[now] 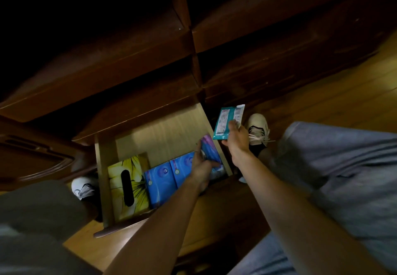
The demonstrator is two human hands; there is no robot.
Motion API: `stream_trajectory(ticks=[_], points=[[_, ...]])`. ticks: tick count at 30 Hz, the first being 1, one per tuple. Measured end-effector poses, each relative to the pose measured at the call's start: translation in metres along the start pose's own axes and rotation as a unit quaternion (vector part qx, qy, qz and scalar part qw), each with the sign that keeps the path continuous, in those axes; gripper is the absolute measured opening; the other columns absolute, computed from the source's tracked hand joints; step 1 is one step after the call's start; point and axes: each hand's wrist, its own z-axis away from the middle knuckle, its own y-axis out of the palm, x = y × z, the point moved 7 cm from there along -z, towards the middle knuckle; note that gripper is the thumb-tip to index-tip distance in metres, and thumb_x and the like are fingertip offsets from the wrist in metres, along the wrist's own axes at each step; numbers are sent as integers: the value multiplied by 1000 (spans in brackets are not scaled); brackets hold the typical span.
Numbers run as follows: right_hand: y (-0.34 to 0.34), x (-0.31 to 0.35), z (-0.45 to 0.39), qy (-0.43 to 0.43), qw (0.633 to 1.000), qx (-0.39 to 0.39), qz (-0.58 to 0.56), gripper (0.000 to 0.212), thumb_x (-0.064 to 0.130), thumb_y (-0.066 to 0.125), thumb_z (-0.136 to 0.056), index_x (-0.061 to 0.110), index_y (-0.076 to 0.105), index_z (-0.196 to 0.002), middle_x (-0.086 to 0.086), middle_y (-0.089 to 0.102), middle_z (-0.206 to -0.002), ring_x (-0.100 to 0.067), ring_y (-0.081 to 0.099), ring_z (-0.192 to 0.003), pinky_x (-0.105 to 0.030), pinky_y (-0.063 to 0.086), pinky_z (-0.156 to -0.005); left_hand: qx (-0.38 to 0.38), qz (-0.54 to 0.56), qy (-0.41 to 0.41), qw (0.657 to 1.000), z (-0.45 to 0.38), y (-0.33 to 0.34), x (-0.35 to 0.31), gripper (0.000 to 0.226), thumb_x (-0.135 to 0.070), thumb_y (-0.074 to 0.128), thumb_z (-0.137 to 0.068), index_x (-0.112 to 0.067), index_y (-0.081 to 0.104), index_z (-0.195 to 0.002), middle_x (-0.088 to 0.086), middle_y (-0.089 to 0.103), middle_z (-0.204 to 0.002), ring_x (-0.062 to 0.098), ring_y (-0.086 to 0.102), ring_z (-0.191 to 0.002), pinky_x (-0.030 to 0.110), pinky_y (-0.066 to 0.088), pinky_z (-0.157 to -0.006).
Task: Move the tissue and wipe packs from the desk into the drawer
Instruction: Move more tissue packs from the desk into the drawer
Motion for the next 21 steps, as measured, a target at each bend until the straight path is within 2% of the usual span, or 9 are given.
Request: stream_trajectory(ticks=[2, 4, 7, 9, 11, 13, 16, 19, 21], points=[[0, -2, -1, -16, 998, 7, 67, 41, 33, 45, -105, 8, 53, -136, -17, 64, -129, -32, 65, -111, -50, 55, -93, 5, -81, -10, 997, -1, 2, 6, 106, 21, 59, -82, -34, 13, -159, 10, 44, -149, 27, 54, -122, 39, 59, -85], [2, -6, -1, -53, 975, 27, 212, 43, 36, 41, -105, 6, 52, -135, -20, 64, -127, -36, 65, -107, -44, 55, -83, 39, -234, -26, 971, -1, 4, 6, 103, 8, 65, -86, -32, 5, -159, 10, 49, -145, 21, 59, -111, 34, 59, -82], [0, -15, -1, -69, 934, 31, 350, 41, 37, 38, -105, 6, 50, -130, -20, 62, -125, -40, 63, -105, -34, 40, -72, 47, -447, 24, 893, -7, 1, -25, 64, -16, 75, -84, -23, 42, -139, 11, 64, -123, 20, 65, -99, 44, 59, -86], [-4, -13, -2, -74, 927, 14, 368, 39, 36, 40, -104, 7, 51, -127, -21, 63, -123, -41, 62, -106, -36, 43, -74, -16, -559, 90, 824, -14, -14, -55, 64, -28, 79, -81, -19, 47, -136, 14, 56, -131, 29, 58, -114, 46, 54, -98], [-6, -8, -4, -85, 925, 5, 370, 37, 33, 42, -104, 6, 51, -126, -23, 63, -123, -43, 62, -108, -43, 50, -82, -11, -612, 111, 783, -22, -23, -65, 93, -35, 83, -78, -21, 31, -153, 13, 34, -153, 35, 37, -138, 47, 40, -112], [-9, -7, -5, -88, 927, 2, 364, 36, 31, 43, -104, 5, 51, -126, -24, 62, -125, -44, 62, -109, -49, 53, -88, 57, -629, 111, 767, -24, -18, -56, 107, -37, 84, -76, -24, 17, -159, 9, 22, -163, 33, 25, -147, 46, 31, -118], [-11, -15, -6, -72, 939, 2, 337, 35, 32, 44, -103, 6, 52, -127, -22, 63, -124, -40, 64, -108, -51, 56, -88, 72, -634, 113, 761, -31, -12, -35, 117, -35, 88, -71, -23, 12, -159, 9, 31, -160, 31, 35, -143, 38, 36, -114], [-12, -18, -6, -70, 938, -6, 339, 38, 33, 46, -102, 7, 53, -128, -21, 63, -125, -40, 64, -108, -43, 56, -84, 59, -715, 140, 682, -39, -7, -35, 115, -46, 88, -68, -17, 18, -155, 14, 41, -152, 34, 45, -134, 41, 40, -107], [-10, -18, -8, -76, 936, -2, 344, 38, 33, 45, -102, 6, 53, -128, -21, 63, -125, -39, 64, -108, -36, 51, -79, 91, -713, 133, 682, -46, -8, -40, 102, -47, 86, -68, -19, 30, -148, 11, 49, -141, 33, 51, -127, 42, 45, -103]])
